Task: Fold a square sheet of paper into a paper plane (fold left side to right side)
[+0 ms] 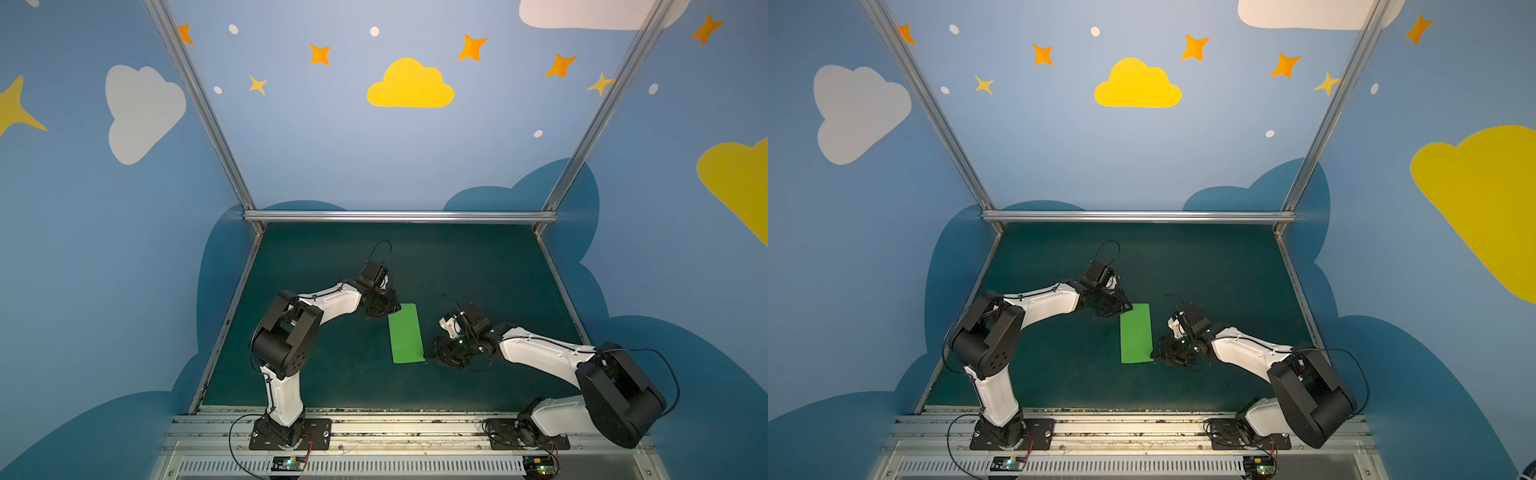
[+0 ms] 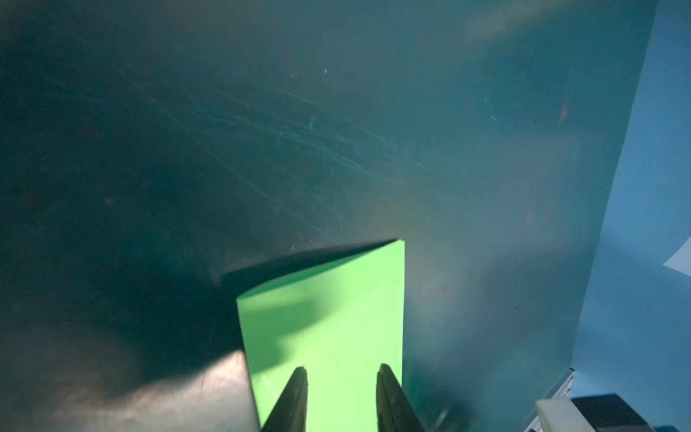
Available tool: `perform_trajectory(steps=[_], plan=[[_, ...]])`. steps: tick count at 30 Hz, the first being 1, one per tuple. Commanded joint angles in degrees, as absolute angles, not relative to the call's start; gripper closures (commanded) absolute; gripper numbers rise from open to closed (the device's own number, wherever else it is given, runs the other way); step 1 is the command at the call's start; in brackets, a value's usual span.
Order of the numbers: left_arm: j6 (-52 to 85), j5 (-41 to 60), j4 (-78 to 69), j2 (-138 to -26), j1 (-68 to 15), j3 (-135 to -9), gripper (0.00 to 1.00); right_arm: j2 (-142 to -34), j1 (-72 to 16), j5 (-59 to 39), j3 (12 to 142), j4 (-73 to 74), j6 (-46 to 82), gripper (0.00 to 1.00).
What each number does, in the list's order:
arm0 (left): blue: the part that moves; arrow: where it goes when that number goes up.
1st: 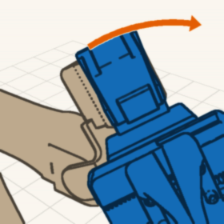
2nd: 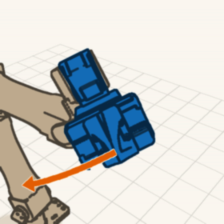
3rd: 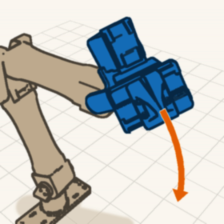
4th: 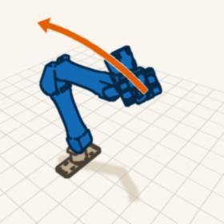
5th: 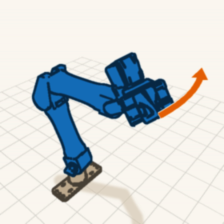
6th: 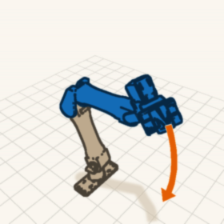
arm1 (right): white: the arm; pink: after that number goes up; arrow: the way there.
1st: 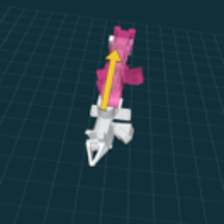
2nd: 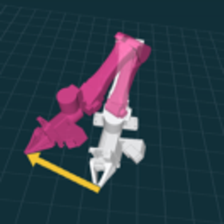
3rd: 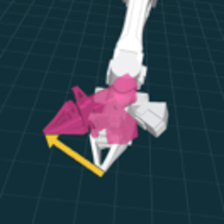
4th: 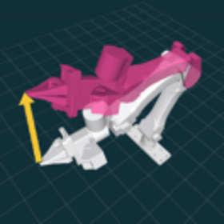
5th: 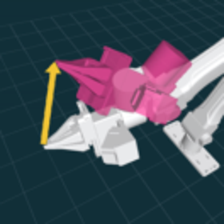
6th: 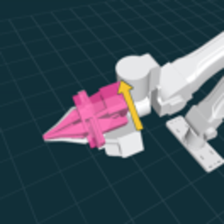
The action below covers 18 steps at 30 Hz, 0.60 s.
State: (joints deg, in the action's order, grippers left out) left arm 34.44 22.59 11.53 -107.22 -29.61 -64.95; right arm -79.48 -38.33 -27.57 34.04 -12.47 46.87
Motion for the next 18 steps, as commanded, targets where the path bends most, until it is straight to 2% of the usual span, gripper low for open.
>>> perform_trajectory(steps=[1,18], plan=[[33.4,22.1,11.3,-108.7,-28.9,-65.2,0.68,-80.0,-38.1,-28.7,33.1,-9.7,48.3,0.43],[33.3,21.3,8.8,-110.7,-28.0,-60.7,0.7,-83.9,-38.0,-31.4,32.7,-2.8,51.6,0.46]])
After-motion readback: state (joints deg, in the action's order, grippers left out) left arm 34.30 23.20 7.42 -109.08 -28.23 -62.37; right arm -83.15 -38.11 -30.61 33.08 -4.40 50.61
